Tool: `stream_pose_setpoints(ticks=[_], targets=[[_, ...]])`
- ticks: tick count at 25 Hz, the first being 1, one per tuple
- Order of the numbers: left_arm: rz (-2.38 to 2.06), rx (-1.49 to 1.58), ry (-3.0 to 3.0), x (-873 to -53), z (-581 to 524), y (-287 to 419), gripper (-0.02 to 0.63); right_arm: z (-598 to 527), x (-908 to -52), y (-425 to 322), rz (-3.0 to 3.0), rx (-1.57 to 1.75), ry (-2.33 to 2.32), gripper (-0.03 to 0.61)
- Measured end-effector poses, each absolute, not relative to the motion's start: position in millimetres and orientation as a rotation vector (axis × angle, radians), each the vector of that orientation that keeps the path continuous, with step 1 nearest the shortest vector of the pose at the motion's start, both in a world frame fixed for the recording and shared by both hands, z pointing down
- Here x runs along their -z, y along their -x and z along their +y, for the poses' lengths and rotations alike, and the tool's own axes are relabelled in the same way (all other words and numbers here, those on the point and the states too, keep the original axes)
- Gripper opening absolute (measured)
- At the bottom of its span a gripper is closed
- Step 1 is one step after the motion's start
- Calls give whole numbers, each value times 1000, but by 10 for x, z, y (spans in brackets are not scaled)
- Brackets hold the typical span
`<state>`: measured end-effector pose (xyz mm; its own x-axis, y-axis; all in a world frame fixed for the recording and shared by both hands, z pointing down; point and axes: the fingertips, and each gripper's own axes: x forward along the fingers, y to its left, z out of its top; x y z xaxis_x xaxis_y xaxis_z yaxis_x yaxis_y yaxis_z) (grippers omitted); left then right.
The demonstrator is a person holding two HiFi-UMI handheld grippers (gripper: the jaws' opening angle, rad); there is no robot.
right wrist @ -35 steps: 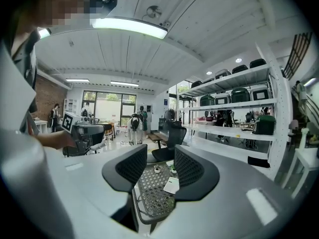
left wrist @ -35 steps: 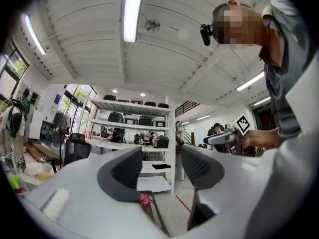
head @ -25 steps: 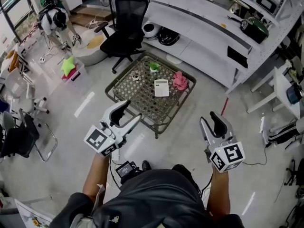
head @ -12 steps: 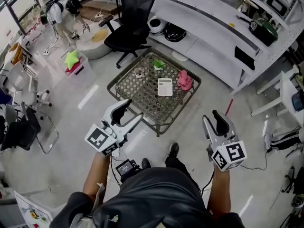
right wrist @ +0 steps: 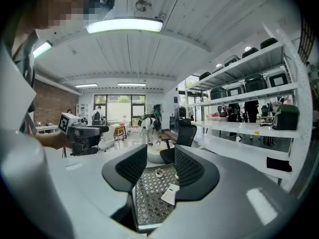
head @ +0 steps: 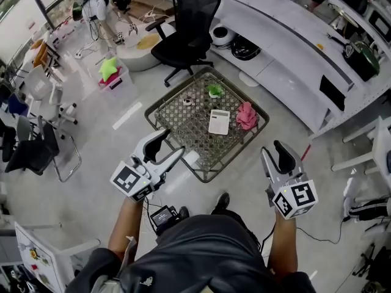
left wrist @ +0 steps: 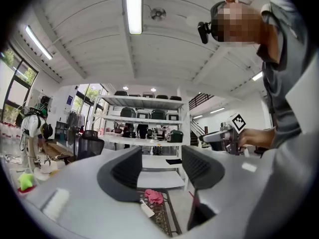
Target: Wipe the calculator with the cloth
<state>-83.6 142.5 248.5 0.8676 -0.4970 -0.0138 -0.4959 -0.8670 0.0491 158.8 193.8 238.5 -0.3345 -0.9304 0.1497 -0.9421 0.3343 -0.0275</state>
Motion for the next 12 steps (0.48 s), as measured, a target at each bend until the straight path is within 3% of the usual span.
stream_pose_setpoints(ticks=[12], targets=[[-1012,-13,-2935,-2553,1154,463,288,1238,-2548,-2017,-2620,-190,-1567,152]])
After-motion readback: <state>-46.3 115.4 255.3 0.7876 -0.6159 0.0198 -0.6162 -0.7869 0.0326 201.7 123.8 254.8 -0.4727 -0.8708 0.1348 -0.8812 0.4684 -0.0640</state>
